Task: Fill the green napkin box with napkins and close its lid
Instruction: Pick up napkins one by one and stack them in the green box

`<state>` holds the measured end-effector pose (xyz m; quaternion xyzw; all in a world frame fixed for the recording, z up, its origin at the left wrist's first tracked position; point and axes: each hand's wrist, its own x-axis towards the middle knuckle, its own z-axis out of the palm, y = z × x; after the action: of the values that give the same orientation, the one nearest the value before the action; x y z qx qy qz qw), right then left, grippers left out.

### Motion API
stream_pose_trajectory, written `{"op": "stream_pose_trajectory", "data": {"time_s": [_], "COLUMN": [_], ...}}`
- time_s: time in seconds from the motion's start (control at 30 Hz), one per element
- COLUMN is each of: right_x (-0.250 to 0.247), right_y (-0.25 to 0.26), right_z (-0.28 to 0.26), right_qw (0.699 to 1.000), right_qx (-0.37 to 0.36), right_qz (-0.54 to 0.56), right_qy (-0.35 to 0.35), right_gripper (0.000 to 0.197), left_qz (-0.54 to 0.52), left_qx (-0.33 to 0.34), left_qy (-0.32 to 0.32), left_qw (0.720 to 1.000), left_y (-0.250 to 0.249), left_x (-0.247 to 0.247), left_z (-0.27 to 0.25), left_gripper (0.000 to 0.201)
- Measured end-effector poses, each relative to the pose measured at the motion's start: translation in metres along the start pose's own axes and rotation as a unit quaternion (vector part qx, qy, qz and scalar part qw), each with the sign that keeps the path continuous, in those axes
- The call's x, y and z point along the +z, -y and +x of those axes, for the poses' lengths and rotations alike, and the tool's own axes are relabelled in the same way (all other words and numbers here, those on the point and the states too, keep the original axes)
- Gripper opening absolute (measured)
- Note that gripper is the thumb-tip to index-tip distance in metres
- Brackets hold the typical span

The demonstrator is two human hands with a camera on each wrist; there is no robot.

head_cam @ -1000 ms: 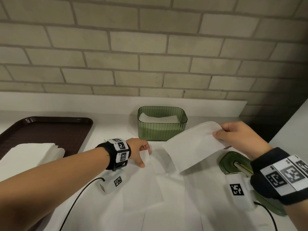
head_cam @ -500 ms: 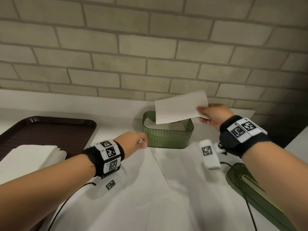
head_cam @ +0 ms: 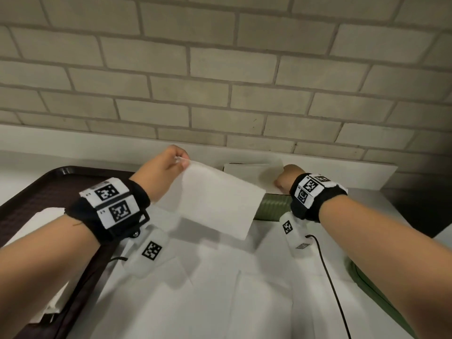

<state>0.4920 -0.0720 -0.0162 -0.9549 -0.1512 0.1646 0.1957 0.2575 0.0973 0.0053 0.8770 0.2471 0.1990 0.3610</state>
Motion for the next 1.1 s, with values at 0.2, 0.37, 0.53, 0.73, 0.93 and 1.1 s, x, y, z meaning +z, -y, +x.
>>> {"op": "stream_pose_trajectory", "data": {"time_s": [0.2,0.37,0.53,0.73,0.93,1.1], "right_x": [-0.002,-0.008,-0.014,-0.046,-0.046,-0.035], "right_y": [0.001,-0.004,-0.008,-0.018,-0.039,-0.042], "right_z": [0.001,0.004,0.006,0.015,0.016,0.019], "right_qw": [0.982,0.979,0.964,0.958,0.959,0.958], "right_qx": [-0.048,-0.059,-0.111,-0.124,-0.126,-0.149], "right_qz": [-0.18,-0.195,-0.242,-0.249,-0.247,-0.237], "right_qy": [-0.009,-0.007,0.003,-0.076,-0.057,-0.062], "right_gripper": [0.027,0.045,0.05,0.037,0.035,0.035], "left_qz": [-0.069,-0.051,0.036,0.061,0.181,0.256], "left_qx": [-0.096,-0.128,-0.156,-0.177,-0.151,-0.138], "left_qy": [-0.047,-0.004,0.065,0.091,0.138,0.177], "left_qw": [0.992,0.991,0.985,0.978,0.962,0.94], "left_y": [-0.003,-0.02,-0.039,-0.048,-0.05,-0.047], "left_x": [0.015,0.038,0.063,0.091,0.114,0.121], "left_z": [0.034,0.067,0.093,0.112,0.119,0.123], "left_gripper": [0.016,0.033,0.037,0.038,0.037,0.035]}}
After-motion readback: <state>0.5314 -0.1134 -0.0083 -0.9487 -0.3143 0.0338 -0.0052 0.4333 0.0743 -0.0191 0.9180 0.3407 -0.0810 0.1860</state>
